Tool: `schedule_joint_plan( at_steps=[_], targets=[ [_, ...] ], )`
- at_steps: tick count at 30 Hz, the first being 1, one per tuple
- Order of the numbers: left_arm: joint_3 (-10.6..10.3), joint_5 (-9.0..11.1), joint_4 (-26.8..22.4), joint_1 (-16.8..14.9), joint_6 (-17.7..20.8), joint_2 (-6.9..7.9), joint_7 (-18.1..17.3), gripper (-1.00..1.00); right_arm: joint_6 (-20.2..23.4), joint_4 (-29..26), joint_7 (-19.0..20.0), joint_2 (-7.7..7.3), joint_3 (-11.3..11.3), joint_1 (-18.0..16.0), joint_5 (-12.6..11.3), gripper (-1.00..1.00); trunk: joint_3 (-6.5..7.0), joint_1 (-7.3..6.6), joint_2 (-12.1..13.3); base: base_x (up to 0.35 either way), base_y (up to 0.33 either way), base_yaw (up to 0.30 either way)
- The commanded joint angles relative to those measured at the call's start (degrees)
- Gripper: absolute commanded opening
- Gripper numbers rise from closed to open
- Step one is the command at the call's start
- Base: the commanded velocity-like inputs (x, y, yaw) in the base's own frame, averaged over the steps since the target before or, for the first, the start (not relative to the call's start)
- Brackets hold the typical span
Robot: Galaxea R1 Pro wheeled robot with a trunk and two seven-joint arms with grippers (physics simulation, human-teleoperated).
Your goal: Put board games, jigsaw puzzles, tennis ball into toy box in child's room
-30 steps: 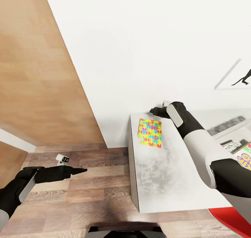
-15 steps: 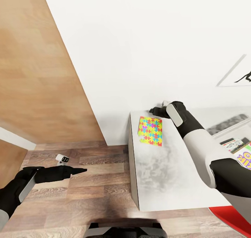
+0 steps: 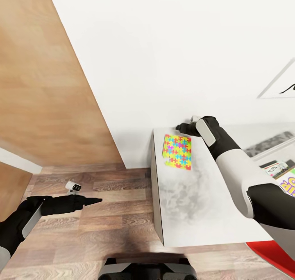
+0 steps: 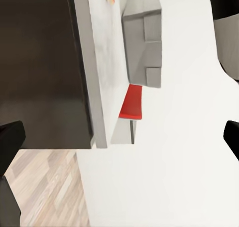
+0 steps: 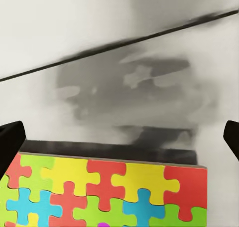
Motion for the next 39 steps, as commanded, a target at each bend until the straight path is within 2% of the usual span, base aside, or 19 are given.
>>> schedule_joint_plan(
  at_steps=[1,22,39],
  targets=[
    [-0.23,0.3,0.0,-0.05,0.6,0.07,-0.1,1.0,0.13,-0.04,-0.52,-0.08,0.36,-0.14,-0.61,1.0,-0.18,0.03,-0.1,0.0,0.0,0.0],
    [-0.21,0.35,0.06,-0.05,-0.3,0.07,-0.17,1.0,-0.67,-0.05,-0.52,0.34,0.65,0.11,-0.49,1.0,-2.15,0.03,-0.1,0.0,0.0,0.0],
    [-0.15,0.38,0.2,-0.05,-0.58,0.11,-0.25,1.0,-0.27,-0.06,-0.43,0.41,0.54,0.11,-0.53,1.0,-2.34,0.03,-0.1,-0.051,0.015,0.0]
  ],
)
